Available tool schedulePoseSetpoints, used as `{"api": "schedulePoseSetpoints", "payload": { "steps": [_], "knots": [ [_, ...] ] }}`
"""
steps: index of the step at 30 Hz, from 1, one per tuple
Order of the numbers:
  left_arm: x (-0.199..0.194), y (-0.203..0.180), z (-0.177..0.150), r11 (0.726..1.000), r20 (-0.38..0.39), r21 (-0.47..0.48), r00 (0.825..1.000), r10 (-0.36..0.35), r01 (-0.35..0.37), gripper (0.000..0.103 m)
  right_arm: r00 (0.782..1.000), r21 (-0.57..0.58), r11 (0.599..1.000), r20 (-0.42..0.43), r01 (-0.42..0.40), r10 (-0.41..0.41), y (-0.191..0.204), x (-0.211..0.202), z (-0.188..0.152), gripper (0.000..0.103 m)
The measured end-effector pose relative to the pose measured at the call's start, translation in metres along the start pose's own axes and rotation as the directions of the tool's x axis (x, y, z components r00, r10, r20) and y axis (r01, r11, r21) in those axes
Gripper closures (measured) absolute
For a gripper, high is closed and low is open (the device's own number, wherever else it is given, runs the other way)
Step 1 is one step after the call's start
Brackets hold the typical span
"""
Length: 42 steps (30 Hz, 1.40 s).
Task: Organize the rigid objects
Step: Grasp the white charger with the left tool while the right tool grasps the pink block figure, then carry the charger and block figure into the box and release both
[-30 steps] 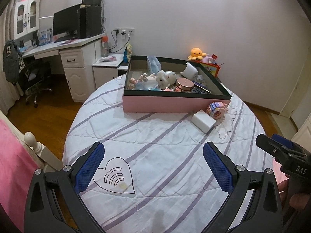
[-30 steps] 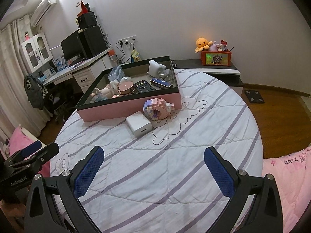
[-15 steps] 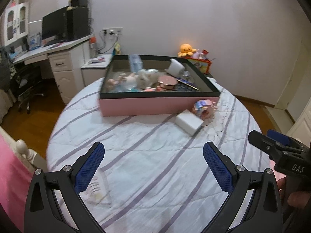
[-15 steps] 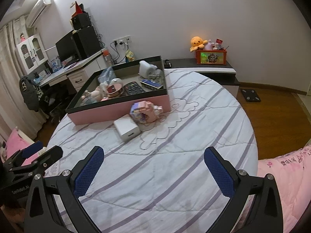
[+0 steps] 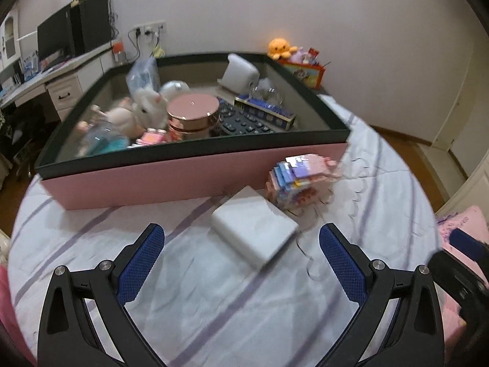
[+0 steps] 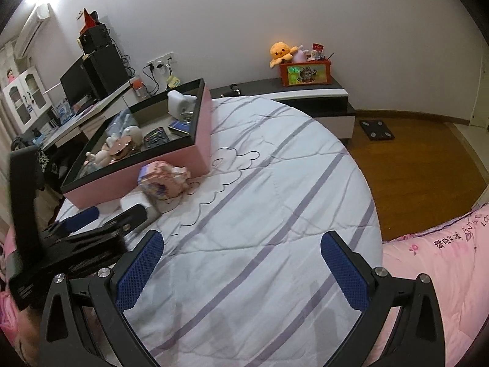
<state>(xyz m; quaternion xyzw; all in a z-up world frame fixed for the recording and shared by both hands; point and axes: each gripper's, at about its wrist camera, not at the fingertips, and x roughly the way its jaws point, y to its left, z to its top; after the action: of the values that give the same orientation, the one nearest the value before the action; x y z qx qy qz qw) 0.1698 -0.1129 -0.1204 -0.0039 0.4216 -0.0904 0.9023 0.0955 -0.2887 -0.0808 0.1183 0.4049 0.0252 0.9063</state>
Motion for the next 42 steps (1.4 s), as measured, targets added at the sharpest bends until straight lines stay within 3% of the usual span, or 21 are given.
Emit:
{"api": "schedulePoseSetpoints", "payload": {
  "steps": [3, 5, 6, 9, 13, 21, 26, 28, 29, 31, 42],
  "knots": [
    [0.019, 0.001, 0.005, 1.0, -0.032, -0.015, 0.999, 0.003, -0.004, 0.005, 1.0, -0.002, 1.0, -0.013, -0.002, 0.002, -0.002, 0.009, 0.004, 0.0],
    [0.023, 0.005, 0.006, 1.0, -0.043, -0.02, 0.999, -0.014, 0.013, 0.018, 1.0, -0.005, 1.0, -0.021, -0.004, 0.004, 0.0, 0.015, 0.006, 0.0],
    [0.022, 0.006, 0.006, 1.0, -0.031, -0.017, 0.999, -0.025, 0.024, 0.031, 1.0, -0.007, 1.0, -0.025, -0.005, 0.005, 0.001, 0.018, 0.007, 0.0],
    [0.02, 0.008, 0.006, 0.998, -0.034, 0.005, 0.997, -0.067, 0.067, 0.038, 0.999, -0.017, 1.0, -0.032, -0.012, 0.011, 0.006, 0.026, 0.011, 0.0],
    [0.011, 0.022, 0.0, 0.996, -0.032, -0.005, 0.996, -0.087, 0.087, 0.038, 0.999, -0.04, 0.999, -0.043, -0.025, 0.023, 0.021, 0.037, 0.017, 0.0],
    [-0.014, 0.062, -0.02, 0.999, -0.013, -0.03, 1.0, -0.023, 0.023, 0.038, 0.995, -0.112, 0.991, -0.077, -0.071, 0.063, 0.063, 0.067, 0.026, 0.0],
    [-0.018, 0.08, -0.022, 0.999, -0.009, -0.052, 1.0, -0.015, 0.015, 0.038, 0.995, -0.122, 0.991, -0.09, -0.059, 0.049, 0.081, 0.092, 0.033, 0.0],
    [-0.019, 0.084, -0.023, 0.998, -0.008, -0.059, 1.0, -0.018, 0.018, 0.038, 0.995, -0.122, 0.991, -0.097, -0.05, 0.039, 0.084, 0.1, 0.032, 0.009],
    [-0.019, 0.086, -0.023, 0.998, -0.007, -0.06, 1.0, -0.021, 0.02, 0.038, 0.994, -0.129, 0.991, -0.103, -0.044, 0.03, 0.085, 0.103, 0.031, 0.027],
    [-0.018, 0.087, -0.022, 0.998, -0.005, -0.065, 1.0, -0.024, 0.024, 0.038, 0.996, -0.155, 0.988, -0.094, -0.007, -0.008, 0.087, 0.101, 0.029, 0.042],
    [-0.034, 0.093, -0.026, 0.996, 0.026, -0.083, 0.999, -0.024, 0.026, 0.038, 0.997, -0.154, 0.987, -0.071, -0.039, 0.028, 0.085, 0.067, 0.022, 0.046]
  ]
}}
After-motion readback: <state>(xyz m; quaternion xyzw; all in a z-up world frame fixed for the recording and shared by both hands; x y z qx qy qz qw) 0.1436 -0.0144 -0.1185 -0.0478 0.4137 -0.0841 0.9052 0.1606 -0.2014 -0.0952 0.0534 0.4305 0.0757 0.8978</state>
